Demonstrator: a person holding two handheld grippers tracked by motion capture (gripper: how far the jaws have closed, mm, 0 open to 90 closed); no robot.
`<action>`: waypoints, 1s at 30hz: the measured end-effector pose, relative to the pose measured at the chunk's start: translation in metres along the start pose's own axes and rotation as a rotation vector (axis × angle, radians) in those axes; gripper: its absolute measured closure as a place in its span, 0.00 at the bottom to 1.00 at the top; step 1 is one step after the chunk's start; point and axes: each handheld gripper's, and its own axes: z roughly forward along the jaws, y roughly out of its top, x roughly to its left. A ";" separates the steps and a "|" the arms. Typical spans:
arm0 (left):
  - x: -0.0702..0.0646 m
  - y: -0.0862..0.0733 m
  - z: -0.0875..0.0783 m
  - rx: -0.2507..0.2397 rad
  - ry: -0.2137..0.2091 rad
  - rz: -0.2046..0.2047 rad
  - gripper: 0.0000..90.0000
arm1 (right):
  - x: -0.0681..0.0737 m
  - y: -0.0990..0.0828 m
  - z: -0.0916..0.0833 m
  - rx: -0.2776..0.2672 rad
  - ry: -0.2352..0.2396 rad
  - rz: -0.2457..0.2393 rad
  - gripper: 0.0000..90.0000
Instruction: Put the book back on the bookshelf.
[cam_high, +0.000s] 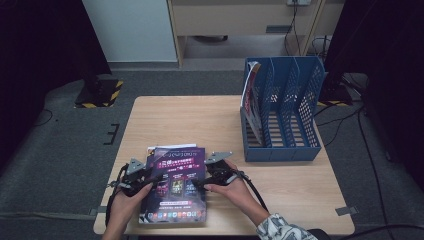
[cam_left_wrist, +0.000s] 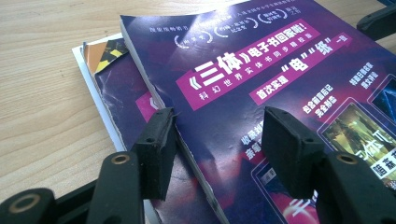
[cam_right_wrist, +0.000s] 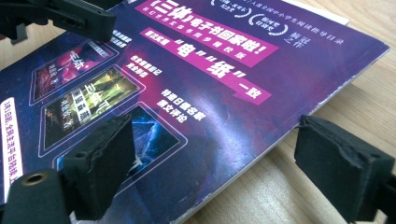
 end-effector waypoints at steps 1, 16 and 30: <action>0.000 0.000 0.000 -0.001 0.002 0.003 0.50 | -0.001 0.000 0.001 0.000 0.005 0.012 0.13; -0.002 -0.001 0.000 -0.005 0.014 0.009 0.49 | -0.018 -0.006 0.011 -0.011 0.134 0.122 0.10; -0.002 -0.002 0.000 -0.009 0.018 0.002 0.49 | -0.005 0.012 -0.001 -0.053 0.094 0.077 0.19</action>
